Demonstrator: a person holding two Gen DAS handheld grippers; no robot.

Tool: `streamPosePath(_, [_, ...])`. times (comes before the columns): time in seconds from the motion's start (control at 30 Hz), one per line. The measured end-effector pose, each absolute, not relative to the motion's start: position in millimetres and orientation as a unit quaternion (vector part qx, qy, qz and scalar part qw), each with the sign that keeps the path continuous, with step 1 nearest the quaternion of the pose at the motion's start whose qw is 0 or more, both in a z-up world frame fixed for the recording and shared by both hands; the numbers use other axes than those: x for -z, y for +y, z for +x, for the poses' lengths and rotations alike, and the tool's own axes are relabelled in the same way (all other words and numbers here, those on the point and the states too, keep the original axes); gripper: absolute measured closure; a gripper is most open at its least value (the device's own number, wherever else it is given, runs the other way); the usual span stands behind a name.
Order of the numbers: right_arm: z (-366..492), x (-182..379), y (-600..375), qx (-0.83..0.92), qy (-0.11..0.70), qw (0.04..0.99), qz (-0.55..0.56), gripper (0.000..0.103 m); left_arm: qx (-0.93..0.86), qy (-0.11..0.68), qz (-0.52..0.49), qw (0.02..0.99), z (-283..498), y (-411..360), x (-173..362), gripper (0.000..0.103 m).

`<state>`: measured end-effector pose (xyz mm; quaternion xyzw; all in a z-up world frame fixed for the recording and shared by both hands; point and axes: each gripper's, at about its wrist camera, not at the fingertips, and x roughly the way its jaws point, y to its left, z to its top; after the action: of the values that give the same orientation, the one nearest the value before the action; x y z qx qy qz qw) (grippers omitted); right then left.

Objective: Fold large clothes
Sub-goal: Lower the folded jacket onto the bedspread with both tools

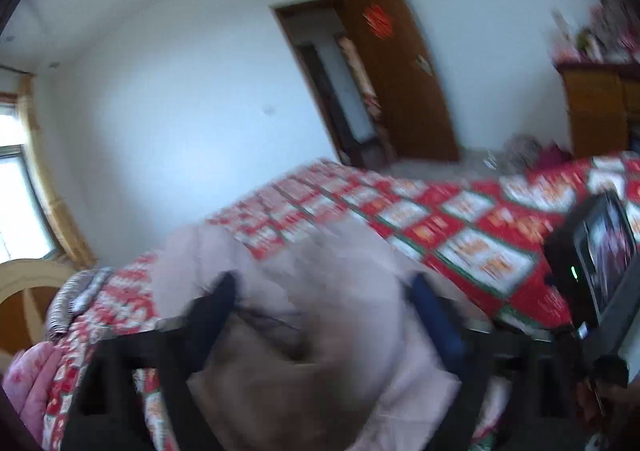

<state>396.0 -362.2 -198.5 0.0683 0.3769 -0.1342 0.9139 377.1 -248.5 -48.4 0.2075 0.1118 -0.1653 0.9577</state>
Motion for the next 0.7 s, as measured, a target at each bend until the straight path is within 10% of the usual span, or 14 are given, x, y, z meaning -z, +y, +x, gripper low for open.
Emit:
streamPosePath(0.23, [396.2, 199.8, -357.0, 0.137, 0.375, 0.915, 0.055, 0.017, -0.035, 0.075, 0.165, 0.983, 442.8, -148.6, 27.6, 0.002])
streamPosePath(0.4, [395.4, 199.6, -356.5, 0.137, 0.375, 0.915, 0.054, 0.017, -0.131, 0.228, 0.09, 0.961, 532.8, -76.5, 92.3, 0.003])
streamPosePath(0.7, [379.8, 175.8, -376.2, 0.146, 0.322, 0.93, 0.102, 0.017, 0.018, 0.214, 0.104, 0.971, 517.1, -160.9, 100.7, 0.003])
